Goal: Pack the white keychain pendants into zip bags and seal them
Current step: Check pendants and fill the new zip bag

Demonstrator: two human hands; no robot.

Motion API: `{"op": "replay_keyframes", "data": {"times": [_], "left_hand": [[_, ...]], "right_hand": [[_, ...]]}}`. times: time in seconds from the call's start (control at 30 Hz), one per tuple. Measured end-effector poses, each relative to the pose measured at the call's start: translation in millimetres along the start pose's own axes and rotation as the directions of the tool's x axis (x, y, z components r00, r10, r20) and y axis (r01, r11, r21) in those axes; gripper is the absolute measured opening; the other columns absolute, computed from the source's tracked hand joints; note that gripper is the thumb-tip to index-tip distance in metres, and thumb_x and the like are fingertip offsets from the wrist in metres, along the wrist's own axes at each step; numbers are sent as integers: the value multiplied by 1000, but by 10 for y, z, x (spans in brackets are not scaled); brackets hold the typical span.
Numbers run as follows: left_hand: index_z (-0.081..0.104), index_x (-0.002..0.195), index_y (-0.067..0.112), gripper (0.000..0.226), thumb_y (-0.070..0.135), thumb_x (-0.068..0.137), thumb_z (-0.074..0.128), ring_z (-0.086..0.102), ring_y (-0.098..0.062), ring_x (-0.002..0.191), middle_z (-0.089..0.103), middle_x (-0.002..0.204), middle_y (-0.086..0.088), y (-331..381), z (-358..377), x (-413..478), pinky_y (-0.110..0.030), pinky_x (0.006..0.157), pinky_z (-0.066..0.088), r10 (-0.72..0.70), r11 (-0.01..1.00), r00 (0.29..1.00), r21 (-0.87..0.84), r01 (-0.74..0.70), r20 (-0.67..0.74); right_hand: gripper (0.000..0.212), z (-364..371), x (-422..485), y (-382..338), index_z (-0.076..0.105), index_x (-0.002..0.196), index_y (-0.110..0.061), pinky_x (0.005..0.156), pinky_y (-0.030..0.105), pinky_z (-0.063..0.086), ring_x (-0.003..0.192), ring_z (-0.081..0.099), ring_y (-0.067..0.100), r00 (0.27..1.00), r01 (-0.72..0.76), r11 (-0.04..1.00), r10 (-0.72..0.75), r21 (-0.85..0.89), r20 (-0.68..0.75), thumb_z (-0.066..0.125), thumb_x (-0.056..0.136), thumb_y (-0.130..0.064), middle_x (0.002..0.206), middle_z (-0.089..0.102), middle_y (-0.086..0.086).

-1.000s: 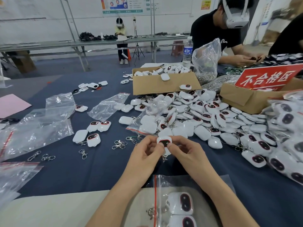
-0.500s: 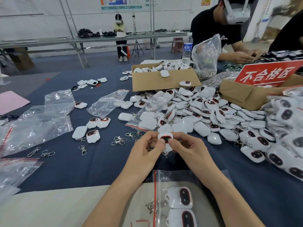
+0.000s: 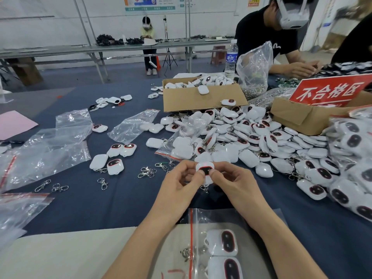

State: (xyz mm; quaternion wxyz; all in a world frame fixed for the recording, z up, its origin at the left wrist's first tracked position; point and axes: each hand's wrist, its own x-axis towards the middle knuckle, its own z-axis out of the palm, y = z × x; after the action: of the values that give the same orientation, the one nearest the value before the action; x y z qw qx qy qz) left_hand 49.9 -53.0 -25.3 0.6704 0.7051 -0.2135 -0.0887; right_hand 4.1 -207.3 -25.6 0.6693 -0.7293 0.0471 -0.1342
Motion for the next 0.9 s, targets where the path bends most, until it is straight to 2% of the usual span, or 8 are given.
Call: {"op": "replay_keyframes", "data": {"times": [0.2,0.3,0.4,0.53,0.77,0.9], "left_hand": [[71,98,31,10,24,98,65,60,-7,81,68,92,-5,-32,-5,12,-27,81,54,8,1000,1000,2,-8,1],[67,103,29,12,20,96,66,61,0,78,67,82,13,-63,8,14,-18,74,52,9,1000,1000,10,-9,10],[64,108,30,18,17,95,65,62,0,79,68,87,17,-92,19,20,-17,75,52,19,999,1000,32,-19,2],[65,105,32,24,11,94,66,64,-2,80,71,91,13,-103,26,20,-18,76,53,42,996,999,74,-40,-17],[66,104,32,25,10,94,67,61,-7,77,71,91,9,-106,37,26,-23,75,53,50,994,998,100,-47,-29],[66,106,33,26,10,94,67,62,-4,79,71,91,12,-106,29,33,-19,75,54,44,993,999,107,-41,-26]], "right_hand": [[20,2,10,-2,78,91,-40,66,14,50,68,62,1,1000,11,1000,-11,-6,16,68,95,-24,72,73,-9],[20,14,2,-25,78,95,-44,70,12,51,74,67,-1,999,20,1000,-20,14,49,67,95,-26,80,76,-12],[25,31,-10,-49,78,96,-45,75,10,51,85,72,0,997,38,998,-41,52,64,67,95,-23,91,79,-11],[38,30,-7,-46,78,91,-49,78,7,49,91,72,0,997,45,999,-46,18,63,68,94,-12,93,78,-13],[28,8,3,-27,78,92,-37,74,7,49,86,72,1,999,11,1000,-11,0,43,71,91,-10,90,79,-9],[25,0,9,-11,78,94,-36,75,7,49,88,72,2,999,8,1000,-8,-11,41,71,92,-12,91,79,-10]]}}
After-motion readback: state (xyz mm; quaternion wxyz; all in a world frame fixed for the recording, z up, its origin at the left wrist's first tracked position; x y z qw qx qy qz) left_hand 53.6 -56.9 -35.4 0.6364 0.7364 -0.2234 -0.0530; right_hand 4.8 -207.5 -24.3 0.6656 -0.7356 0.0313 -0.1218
